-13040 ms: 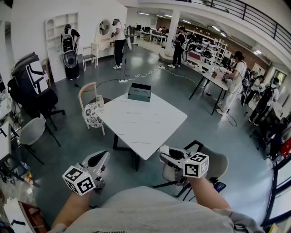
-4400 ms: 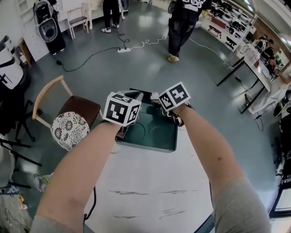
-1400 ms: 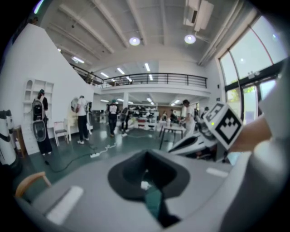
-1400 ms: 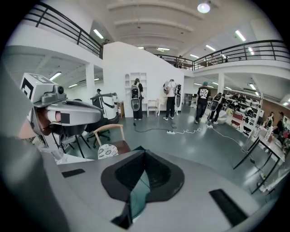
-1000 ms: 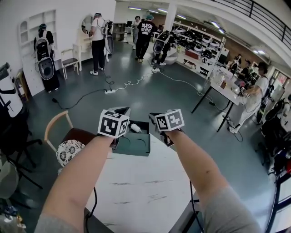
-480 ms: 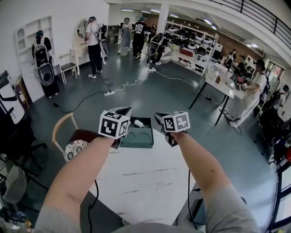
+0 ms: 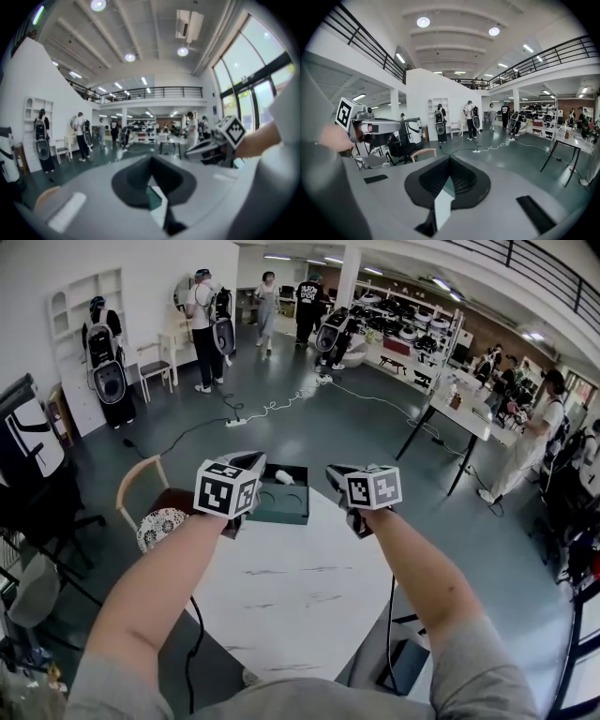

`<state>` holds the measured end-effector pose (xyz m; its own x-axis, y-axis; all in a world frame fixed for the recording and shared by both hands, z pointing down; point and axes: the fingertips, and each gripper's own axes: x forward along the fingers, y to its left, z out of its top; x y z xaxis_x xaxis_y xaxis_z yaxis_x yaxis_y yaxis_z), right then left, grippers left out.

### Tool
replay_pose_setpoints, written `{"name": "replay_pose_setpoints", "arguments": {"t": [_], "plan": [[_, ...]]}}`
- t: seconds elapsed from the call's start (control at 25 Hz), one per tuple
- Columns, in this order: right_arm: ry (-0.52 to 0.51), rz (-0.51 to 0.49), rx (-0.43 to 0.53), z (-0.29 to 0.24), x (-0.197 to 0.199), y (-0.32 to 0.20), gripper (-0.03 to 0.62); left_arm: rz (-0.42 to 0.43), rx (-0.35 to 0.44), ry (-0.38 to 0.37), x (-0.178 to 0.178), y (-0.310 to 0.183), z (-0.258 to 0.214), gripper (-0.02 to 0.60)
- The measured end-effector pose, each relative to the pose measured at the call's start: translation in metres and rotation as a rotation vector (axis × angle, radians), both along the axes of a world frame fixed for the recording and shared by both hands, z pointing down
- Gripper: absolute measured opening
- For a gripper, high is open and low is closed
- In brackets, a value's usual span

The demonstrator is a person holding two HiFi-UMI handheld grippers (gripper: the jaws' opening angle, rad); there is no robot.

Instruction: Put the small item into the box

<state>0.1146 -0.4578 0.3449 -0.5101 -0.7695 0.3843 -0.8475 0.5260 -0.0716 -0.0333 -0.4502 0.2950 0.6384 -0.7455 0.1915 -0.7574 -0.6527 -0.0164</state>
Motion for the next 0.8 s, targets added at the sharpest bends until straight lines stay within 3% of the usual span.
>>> {"name": "replay_pose_setpoints", "arguments": {"t": [0.8], "plan": [[-0.043,-0.111,0.079,-0.042,0.05,0.141,0.009,-0.098,0.021,-0.018,0.039,0.161,-0.016,0.006]]}}
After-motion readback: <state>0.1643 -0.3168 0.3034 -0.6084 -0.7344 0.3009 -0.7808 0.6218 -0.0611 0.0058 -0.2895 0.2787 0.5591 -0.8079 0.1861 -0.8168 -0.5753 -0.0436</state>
